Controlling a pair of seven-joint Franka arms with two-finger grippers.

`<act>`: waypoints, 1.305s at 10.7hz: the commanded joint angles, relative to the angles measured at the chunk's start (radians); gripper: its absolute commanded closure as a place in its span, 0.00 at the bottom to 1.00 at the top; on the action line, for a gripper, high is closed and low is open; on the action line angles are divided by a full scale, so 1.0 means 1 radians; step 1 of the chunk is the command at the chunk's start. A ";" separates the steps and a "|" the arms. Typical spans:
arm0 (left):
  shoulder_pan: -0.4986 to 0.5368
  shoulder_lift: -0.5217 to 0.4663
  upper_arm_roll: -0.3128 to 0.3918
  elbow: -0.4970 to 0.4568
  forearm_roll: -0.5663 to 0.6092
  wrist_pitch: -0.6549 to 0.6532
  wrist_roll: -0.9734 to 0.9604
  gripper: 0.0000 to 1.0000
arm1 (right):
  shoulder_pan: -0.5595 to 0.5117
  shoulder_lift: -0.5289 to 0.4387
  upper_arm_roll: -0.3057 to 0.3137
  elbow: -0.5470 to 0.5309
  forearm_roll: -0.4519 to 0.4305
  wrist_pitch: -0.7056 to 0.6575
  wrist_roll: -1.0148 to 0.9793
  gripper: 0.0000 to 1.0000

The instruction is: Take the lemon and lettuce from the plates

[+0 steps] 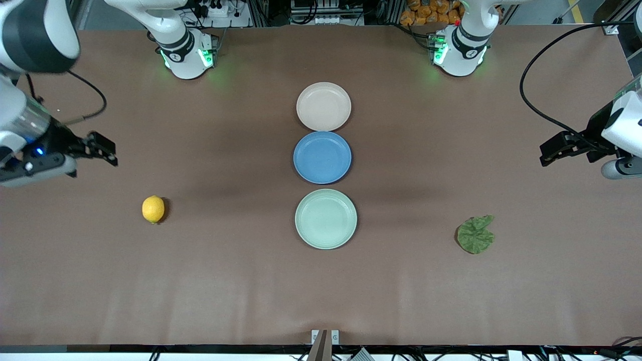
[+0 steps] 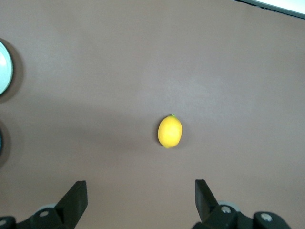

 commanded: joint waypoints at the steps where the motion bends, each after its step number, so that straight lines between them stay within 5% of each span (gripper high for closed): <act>1: 0.003 -0.014 0.000 0.000 -0.003 -0.012 0.002 0.00 | -0.020 0.002 0.021 0.168 -0.029 -0.167 0.082 0.00; 14: -0.006 -0.048 -0.015 0.002 -0.003 -0.074 0.007 0.00 | -0.024 0.030 0.019 0.197 -0.050 -0.240 0.199 0.00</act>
